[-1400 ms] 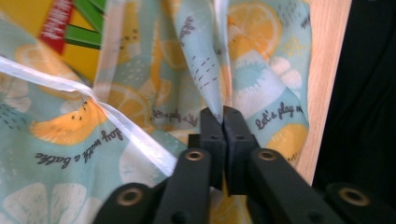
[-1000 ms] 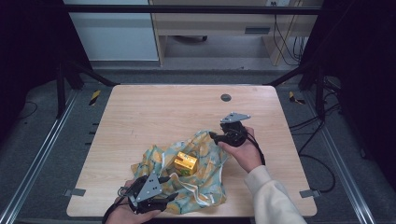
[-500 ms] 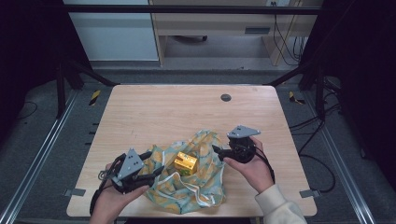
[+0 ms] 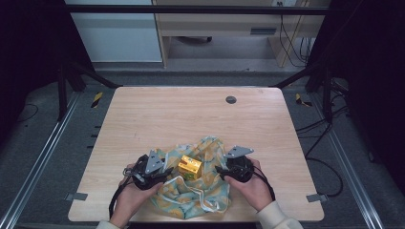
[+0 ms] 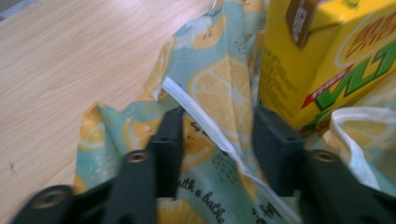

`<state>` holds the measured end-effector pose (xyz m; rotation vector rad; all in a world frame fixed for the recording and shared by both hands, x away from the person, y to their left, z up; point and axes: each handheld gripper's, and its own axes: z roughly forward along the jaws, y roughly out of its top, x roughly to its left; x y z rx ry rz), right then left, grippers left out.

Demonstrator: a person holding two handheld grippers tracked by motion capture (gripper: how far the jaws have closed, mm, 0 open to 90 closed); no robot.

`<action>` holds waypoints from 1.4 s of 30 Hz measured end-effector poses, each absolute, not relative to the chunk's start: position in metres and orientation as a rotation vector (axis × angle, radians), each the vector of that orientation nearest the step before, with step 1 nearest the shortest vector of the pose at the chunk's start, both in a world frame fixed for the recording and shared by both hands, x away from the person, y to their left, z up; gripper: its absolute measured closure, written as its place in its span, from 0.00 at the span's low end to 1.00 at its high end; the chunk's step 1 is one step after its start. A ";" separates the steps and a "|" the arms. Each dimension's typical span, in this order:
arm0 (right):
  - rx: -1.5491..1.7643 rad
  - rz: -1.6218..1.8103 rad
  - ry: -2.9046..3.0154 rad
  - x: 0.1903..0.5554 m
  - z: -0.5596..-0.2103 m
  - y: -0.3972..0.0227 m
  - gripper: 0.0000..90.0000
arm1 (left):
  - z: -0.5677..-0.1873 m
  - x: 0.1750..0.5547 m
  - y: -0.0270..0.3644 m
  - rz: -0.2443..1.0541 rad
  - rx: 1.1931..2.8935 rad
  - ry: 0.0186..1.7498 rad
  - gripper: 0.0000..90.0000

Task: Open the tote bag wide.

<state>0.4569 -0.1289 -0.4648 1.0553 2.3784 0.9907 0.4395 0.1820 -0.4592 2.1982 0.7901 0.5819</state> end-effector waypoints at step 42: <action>1.021 1.224 2.197 0.428 -0.434 -0.189 0.34 | -0.430 0.427 0.222 0.637 1.970 0.881 0.38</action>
